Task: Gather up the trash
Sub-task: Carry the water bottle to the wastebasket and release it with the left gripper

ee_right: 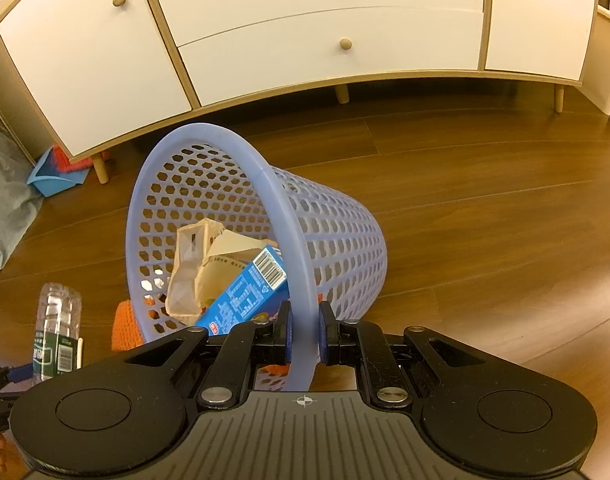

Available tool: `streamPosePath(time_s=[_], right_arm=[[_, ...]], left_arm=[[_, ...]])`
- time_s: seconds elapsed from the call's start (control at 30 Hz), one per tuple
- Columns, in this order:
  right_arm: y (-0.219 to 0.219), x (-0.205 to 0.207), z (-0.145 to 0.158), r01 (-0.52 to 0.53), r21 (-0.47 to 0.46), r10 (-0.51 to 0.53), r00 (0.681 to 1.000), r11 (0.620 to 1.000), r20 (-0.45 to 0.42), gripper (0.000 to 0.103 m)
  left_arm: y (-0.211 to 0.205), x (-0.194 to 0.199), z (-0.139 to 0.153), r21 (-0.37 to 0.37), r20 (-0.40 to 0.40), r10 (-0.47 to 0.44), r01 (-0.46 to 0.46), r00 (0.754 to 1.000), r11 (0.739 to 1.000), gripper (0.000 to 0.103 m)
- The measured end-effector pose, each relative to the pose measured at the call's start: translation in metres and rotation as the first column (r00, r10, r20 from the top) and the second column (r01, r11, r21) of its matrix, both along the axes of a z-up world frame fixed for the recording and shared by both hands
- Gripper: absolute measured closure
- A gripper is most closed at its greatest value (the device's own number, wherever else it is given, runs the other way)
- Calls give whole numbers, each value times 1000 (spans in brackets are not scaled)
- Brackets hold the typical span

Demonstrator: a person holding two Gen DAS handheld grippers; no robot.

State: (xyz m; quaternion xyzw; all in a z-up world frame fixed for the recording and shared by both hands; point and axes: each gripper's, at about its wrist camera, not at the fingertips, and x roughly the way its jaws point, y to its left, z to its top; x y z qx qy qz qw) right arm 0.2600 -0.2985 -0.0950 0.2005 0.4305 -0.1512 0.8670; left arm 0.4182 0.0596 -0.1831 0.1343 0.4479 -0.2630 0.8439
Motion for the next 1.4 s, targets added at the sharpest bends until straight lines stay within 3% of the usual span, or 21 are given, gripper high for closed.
streamPosePath(time_s=[0.5, 1.0, 1.17, 1.23, 1.33, 1.4], right_arm=[[-8, 2, 5, -5, 13, 5, 1000, 1000, 1, 94], [-8, 0, 6, -4, 17, 4, 1000, 1000, 4, 94], [-8, 0, 6, 4, 21, -4, 1000, 1000, 6, 94], [-8, 0, 5, 6, 21, -6, 1000, 1000, 7, 94], [-9, 0, 5, 16, 31, -16, 1000, 999, 5, 94], [-9, 1, 6, 17, 25, -17, 1000, 1000, 7, 94]], left_arm=[[-88, -21, 39, -69, 13, -241, 241, 970, 968, 43], [-128, -24, 51, -96, -6, -349, 347, 937, 933, 43], [-151, -17, 57, -143, 1, -357, 354, 934, 924, 42], [-158, -12, 59, -151, 6, -354, 351, 935, 924, 40], [-162, -6, 63, -179, 6, -330, 325, 944, 929, 25], [-162, -1, 66, -205, -4, -332, 324, 943, 924, 20]])
